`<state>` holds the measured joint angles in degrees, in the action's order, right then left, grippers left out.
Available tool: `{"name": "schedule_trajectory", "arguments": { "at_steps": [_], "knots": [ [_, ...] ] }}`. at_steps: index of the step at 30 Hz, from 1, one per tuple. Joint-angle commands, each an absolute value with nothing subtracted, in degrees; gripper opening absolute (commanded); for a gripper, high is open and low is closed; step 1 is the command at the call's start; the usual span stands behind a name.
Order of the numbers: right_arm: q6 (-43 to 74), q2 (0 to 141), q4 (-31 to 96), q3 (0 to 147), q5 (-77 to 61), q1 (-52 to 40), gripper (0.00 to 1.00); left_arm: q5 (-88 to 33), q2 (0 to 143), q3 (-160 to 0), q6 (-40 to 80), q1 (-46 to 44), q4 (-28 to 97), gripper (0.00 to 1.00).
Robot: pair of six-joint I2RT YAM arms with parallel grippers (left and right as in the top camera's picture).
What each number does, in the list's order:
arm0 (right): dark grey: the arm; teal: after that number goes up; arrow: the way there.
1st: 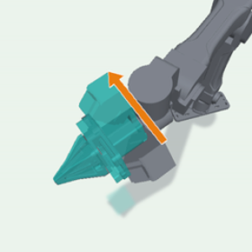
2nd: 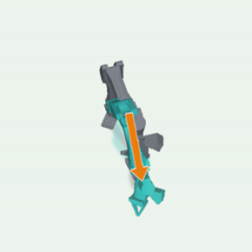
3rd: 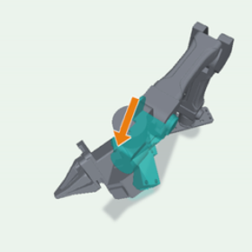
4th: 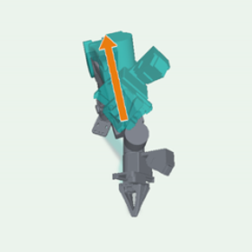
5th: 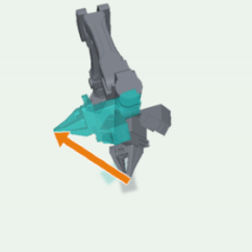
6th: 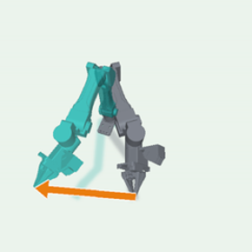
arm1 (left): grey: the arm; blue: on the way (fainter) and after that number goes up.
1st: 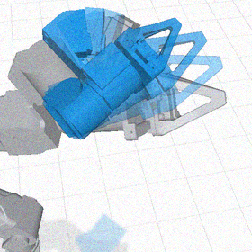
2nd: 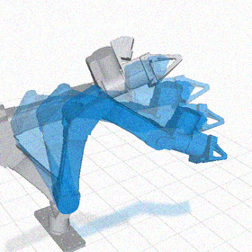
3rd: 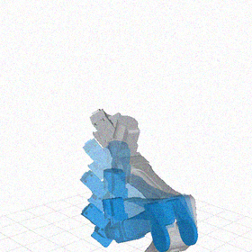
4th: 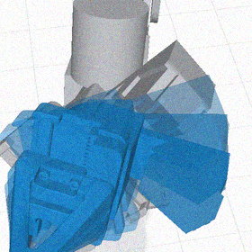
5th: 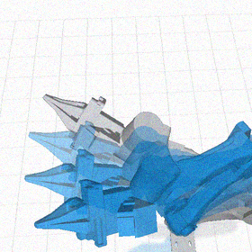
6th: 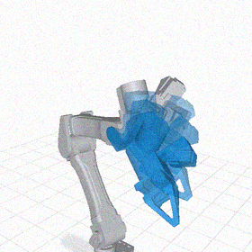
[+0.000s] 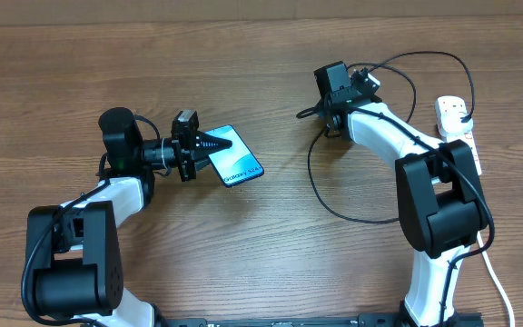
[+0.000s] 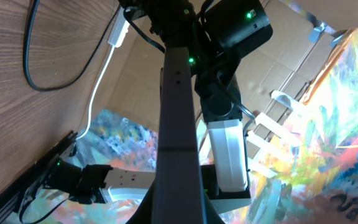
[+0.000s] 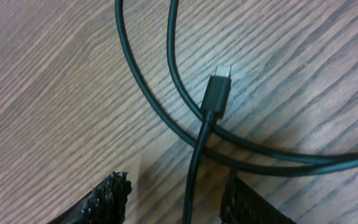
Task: Plug charger to phone and switch on socket
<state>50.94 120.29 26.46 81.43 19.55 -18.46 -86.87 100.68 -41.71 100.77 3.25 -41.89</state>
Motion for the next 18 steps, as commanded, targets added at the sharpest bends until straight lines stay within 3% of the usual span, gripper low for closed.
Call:
{"name": "schedule_trajectory", "arguments": {
  "at_steps": [1,7,12,18],
  "knots": [
    [50.5,121.6,25.5,83.1,22.1,-18.3,0.51,-86.8,100.6,-43.0,100.3,3.0,-42.3,0.04],
    [50.5,123.2,24.6,83.1,21.8,-18.7,0.43,-86.7,100.6,-43.0,100.3,3.0,-42.3,0.04],
    [49.6,123.2,24.9,83.1,23.0,-20.2,0.26,-86.0,100.6,-43.0,100.4,3.0,-42.2,0.04],
    [48.9,123.1,26.9,84.4,23.6,-20.3,0.13,-86.0,100.6,-43.0,100.3,3.0,-42.3,0.04]
  ]
}}
